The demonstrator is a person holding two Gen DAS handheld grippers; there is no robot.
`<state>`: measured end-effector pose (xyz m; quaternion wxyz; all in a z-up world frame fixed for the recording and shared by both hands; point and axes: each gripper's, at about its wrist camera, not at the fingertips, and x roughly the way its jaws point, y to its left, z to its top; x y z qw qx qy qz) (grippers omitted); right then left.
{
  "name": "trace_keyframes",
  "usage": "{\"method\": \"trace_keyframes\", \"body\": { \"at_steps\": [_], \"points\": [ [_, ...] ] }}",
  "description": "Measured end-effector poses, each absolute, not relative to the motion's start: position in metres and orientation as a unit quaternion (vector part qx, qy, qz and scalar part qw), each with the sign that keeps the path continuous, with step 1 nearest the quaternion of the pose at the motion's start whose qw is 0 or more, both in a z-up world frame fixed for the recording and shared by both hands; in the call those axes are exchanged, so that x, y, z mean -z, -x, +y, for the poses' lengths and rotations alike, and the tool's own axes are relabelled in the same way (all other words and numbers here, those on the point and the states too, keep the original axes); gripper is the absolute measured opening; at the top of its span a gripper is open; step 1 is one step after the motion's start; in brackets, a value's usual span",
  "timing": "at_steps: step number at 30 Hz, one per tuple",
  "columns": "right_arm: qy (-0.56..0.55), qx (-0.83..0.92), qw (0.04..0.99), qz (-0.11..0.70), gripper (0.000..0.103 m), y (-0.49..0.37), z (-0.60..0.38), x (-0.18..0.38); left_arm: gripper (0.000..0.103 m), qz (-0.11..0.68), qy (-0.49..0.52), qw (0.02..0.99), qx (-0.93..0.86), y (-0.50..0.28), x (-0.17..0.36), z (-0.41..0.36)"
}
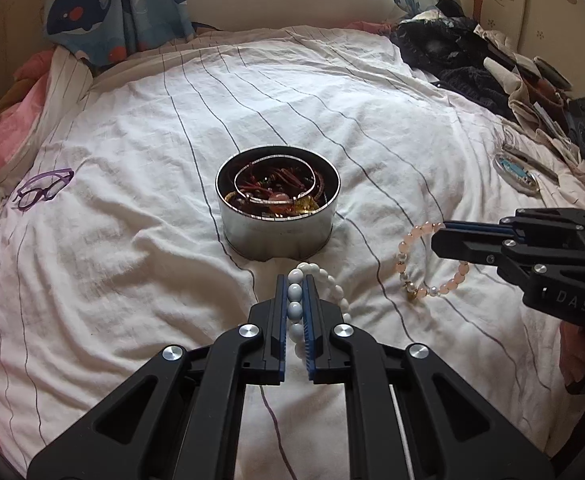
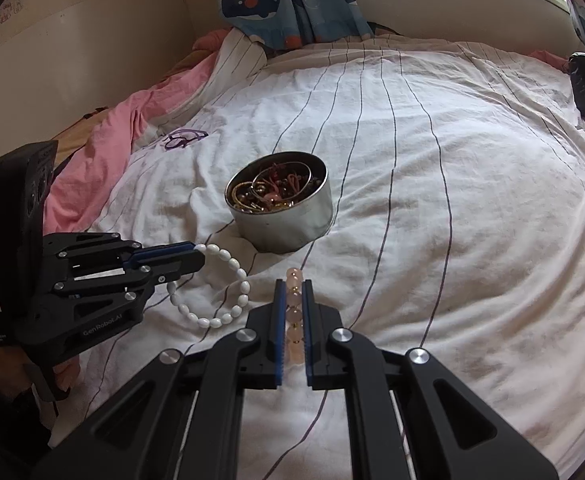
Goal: Organize jewelry
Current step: 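Drop the white bracelet into the tin with the left tool while the right drops the pink bracelet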
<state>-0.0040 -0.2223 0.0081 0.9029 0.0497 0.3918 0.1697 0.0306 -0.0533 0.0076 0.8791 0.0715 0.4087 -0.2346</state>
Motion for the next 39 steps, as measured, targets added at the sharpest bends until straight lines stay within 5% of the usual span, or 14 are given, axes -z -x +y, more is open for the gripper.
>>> {"method": "trace_keyframes", "body": {
  "at_steps": [21, 24, 28, 39],
  "points": [
    [-0.159, -0.193, 0.911, 0.327, 0.008, -0.045, -0.229, -0.049, 0.008, 0.355, 0.062, 0.898, 0.254, -0.099, -0.038, -0.06],
    [-0.167, -0.201, 0.909, 0.325, 0.008, -0.057, -0.221, -0.049, 0.029, 0.421, 0.086, 0.874, 0.229, -0.122, -0.008, -0.052],
    [-0.179, -0.219, 0.903, 0.322, 0.008, -0.073, -0.21, -0.042, 0.043, 0.428, 0.116, 0.878, 0.179, -0.123, -0.007, -0.025],
    [-0.136, -0.133, 0.912, 0.364, 0.015, -0.079, -0.217, -0.016, 0.061, 0.412, 0.083, 0.893, 0.158, -0.093, -0.024, -0.006]
  ]
}}
